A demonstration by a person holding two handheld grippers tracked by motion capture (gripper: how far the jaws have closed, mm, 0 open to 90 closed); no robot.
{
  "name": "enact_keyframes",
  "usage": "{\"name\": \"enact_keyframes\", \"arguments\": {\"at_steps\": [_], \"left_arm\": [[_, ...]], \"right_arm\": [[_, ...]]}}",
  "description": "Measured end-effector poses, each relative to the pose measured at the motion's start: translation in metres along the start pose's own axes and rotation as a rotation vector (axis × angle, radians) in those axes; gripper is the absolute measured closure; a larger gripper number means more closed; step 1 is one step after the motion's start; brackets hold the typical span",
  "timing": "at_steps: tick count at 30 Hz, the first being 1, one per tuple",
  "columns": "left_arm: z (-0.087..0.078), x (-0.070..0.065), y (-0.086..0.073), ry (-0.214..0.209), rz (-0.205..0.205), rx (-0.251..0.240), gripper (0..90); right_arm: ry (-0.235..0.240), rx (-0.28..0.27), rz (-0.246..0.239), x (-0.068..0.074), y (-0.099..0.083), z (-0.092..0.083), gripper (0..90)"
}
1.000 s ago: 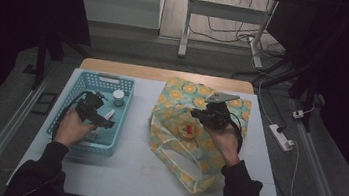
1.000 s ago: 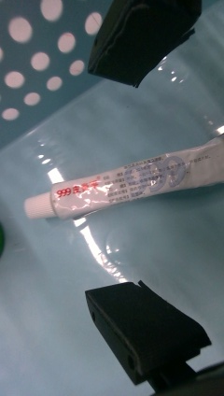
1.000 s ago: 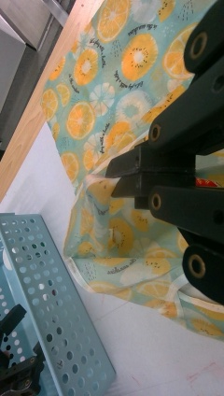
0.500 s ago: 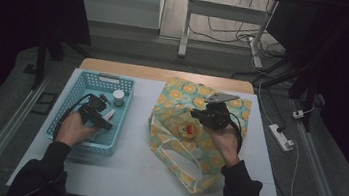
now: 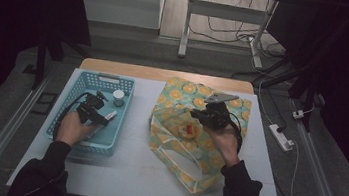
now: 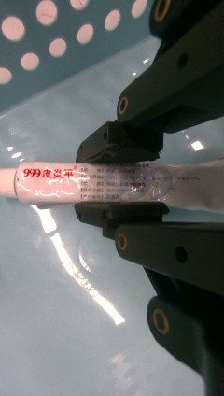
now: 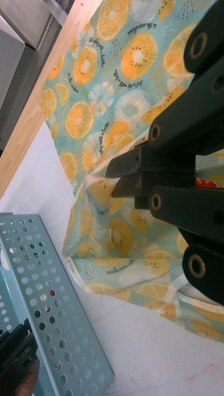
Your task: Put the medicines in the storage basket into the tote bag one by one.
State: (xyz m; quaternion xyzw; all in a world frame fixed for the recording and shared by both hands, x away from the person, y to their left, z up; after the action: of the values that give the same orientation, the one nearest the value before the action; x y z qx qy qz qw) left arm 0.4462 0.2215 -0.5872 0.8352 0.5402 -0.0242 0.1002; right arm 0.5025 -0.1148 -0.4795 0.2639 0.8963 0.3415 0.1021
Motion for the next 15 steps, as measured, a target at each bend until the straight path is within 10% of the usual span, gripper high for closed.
{"name": "enact_keyframes", "arguments": {"at_steps": [15], "left_arm": [[-0.015,-0.001,0.004,-0.047,-0.042,-0.088,71.9]], "right_arm": [[0.002,-0.010,0.003,0.000,0.001,-0.002,90.0]]}}
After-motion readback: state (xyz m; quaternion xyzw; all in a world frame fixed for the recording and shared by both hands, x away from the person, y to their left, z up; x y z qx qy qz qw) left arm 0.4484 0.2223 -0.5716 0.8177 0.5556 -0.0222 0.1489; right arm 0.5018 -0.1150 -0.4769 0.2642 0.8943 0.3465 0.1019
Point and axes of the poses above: each handheld gripper's, and its own axes: z roughly forward along the jaws, y roughly out of its top, x roughly to its left, the point moved 8 cm from there along z, roughly forward along the jaws, and after that the axes turned 11 degrees about x, right-handed, at the moved point
